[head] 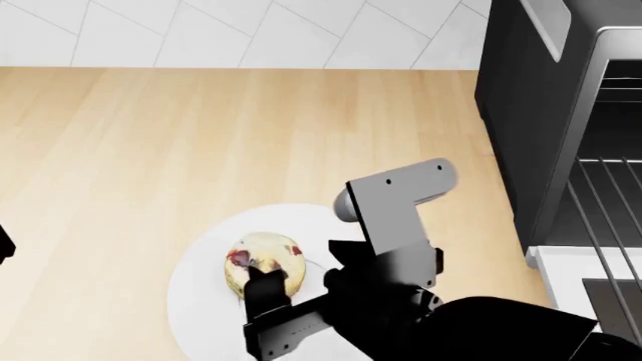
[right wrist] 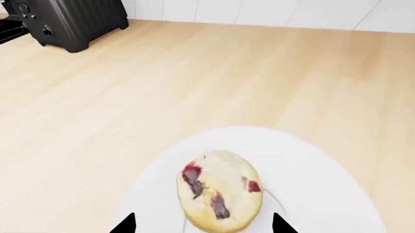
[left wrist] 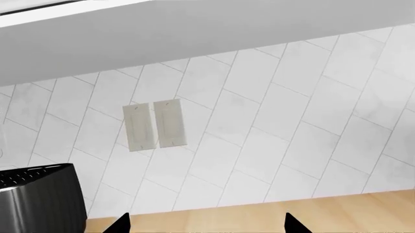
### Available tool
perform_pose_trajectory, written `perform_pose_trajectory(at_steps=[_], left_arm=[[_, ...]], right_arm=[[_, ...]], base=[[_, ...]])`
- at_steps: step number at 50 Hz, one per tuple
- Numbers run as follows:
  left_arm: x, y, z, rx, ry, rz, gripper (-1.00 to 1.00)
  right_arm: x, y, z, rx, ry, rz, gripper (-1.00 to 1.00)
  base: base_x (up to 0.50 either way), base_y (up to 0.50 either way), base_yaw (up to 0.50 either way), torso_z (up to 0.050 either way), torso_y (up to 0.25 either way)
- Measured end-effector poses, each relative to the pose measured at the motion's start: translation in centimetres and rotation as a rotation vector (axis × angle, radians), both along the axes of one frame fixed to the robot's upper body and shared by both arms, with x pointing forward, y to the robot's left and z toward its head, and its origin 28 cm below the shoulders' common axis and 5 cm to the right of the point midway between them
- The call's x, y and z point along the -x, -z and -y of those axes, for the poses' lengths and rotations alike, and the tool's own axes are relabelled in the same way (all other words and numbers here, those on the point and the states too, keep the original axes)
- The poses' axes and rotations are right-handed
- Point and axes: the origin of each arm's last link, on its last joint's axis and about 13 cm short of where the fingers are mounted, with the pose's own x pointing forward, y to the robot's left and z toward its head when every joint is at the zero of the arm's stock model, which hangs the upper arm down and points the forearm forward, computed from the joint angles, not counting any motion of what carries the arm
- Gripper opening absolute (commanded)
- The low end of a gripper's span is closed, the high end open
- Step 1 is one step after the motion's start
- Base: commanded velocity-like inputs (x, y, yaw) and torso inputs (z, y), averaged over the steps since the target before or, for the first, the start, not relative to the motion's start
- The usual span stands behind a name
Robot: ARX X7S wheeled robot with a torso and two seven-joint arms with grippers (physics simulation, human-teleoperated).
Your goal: Place the scone on the rack of the toaster oven.
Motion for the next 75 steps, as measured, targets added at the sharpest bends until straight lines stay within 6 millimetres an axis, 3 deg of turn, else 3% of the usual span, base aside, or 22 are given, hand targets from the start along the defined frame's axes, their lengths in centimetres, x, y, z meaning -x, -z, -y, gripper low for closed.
perform_pose_trajectory(at_steps=[75], left_arm=[[0.0,0.5,-0.1,-0.006,0.009,-0.019,1.0]], right_arm=[[-4.3,2.4,-1.8,0.027,-0.017,-0.059,1.0]], base=[[0.0,0.0,0.0,0.0,0.0]])
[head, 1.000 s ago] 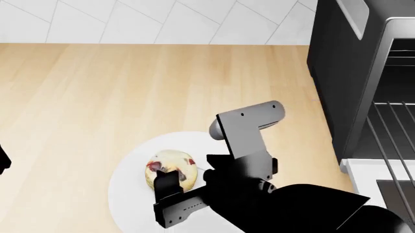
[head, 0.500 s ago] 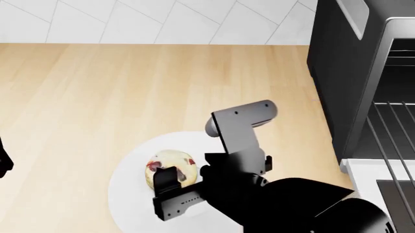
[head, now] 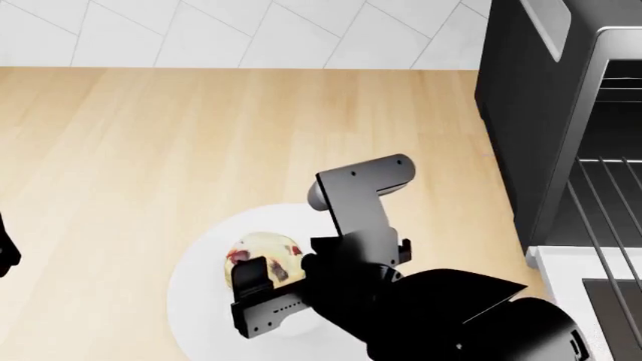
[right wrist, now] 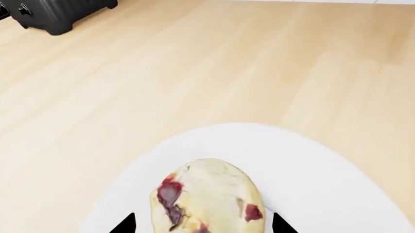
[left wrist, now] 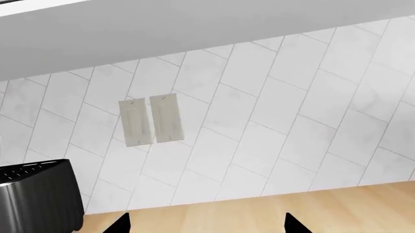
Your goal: Place the scone on the rack of the toaster oven.
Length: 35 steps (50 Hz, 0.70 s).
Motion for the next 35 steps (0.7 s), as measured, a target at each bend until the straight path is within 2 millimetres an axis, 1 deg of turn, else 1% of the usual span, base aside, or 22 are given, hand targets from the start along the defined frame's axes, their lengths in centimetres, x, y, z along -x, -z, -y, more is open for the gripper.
perform_pose_trajectory(at_steps=[35], left_arm=[[0.1,0.1,-0.1,-0.001,-0.003,-0.003,1.0]], right_arm=[[-1.1,1.0,-0.4,0.016,-0.003,-0.032,1.0]], base=[[0.0,0.0,0.0,0.0,0.0]])
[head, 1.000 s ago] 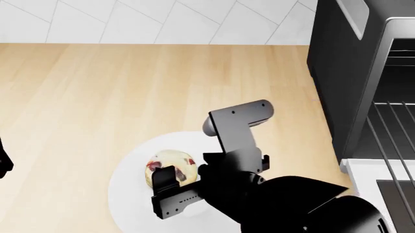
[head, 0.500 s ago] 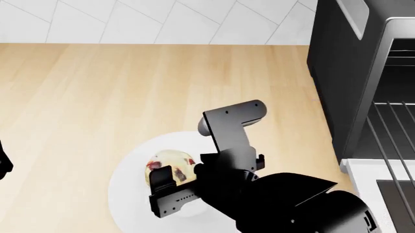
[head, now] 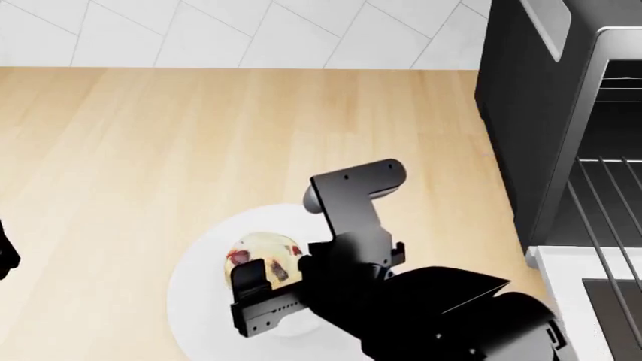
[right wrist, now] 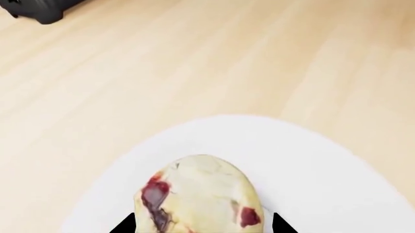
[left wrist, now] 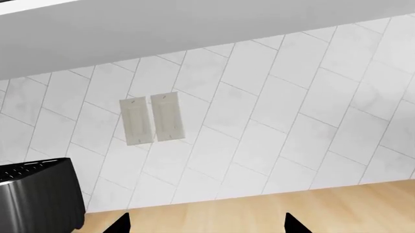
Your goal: Place the scone on the rack of the toaster oven.
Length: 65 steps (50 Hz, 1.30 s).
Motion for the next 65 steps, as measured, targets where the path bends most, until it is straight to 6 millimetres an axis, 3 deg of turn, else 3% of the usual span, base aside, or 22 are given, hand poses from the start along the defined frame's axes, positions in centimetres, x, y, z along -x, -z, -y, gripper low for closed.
perform_pose_trajectory(at_steps=[12,13,27,33,49,65], left_arm=[[0.0,0.0,0.0,0.0,-0.002,-0.001,1.0],[0.0,0.0,0.0,0.0,-0.002,-0.001,1.0],[0.0,0.0,-0.1,0.001,-0.005,-0.002,1.0],[-0.1,0.1,-0.1,0.002,-0.006,-0.003,1.0],[0.0,0.1,-0.2,0.002,-0.007,-0.005,1.0],[0.1,0.0,-0.1,0.0,-0.004,-0.003,1.0]], right_arm=[[-0.2,0.4,-0.2,-0.004,-0.008,-0.011,1.0],[-0.2,0.4,-0.2,-0.004,-0.008,-0.011,-1.0],[0.0,0.4,-0.2,-0.006,0.006,-0.009,-1.0],[0.4,-0.5,-0.3,-0.032,0.004,0.023,-1.0],[3.1,-5.5,0.7,-0.131,0.035,0.202,-1.0],[8.8,-12.2,3.5,-0.128,0.166,0.484,-1.0]], base=[[0.0,0.0,0.0,0.0,0.0],[0.0,0.0,0.0,0.0,0.0],[0.0,0.0,0.0,0.0,0.0],[0.0,0.0,0.0,0.0,0.0],[0.0,0.0,0.0,0.0,0.0],[0.0,0.0,0.0,0.0,0.0]])
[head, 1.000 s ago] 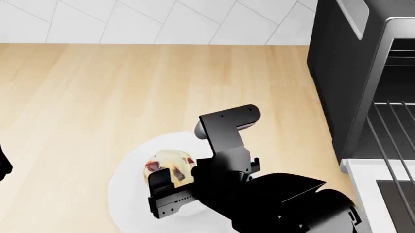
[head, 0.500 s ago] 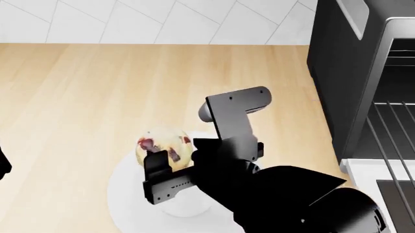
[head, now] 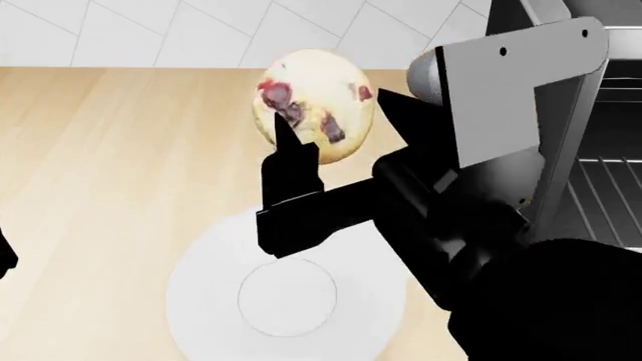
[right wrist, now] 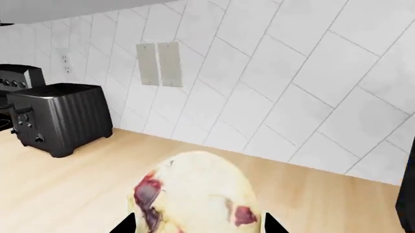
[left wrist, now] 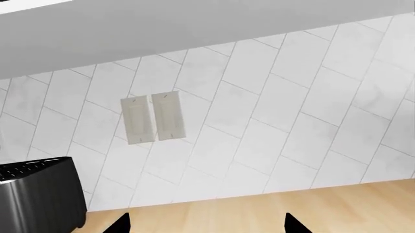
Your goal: Place the scone on the rack of the toaster oven.
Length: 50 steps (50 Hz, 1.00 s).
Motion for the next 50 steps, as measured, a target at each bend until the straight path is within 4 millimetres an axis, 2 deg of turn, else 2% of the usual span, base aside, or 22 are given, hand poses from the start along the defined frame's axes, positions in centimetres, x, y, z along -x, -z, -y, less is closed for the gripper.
perform_pose_trajectory(at_steps=[22,37,50], left_arm=[[0.1,-0.2,0.2,-0.004,0.006,0.005,1.0],[0.1,-0.4,0.2,-0.003,0.008,0.009,1.0],[0.0,-0.4,0.3,-0.003,0.011,0.012,1.0]], right_arm=[[8.4,-4.1,3.6,-0.014,0.223,0.252,-1.0],[11.8,-5.4,6.4,-0.03,0.461,0.324,-1.0],[14.0,-4.9,8.4,-0.038,0.62,0.333,-1.0]], base=[[0.0,0.0,0.0,0.0,0.0],[0.0,0.0,0.0,0.0,0.0],[0.0,0.0,0.0,0.0,0.0]])
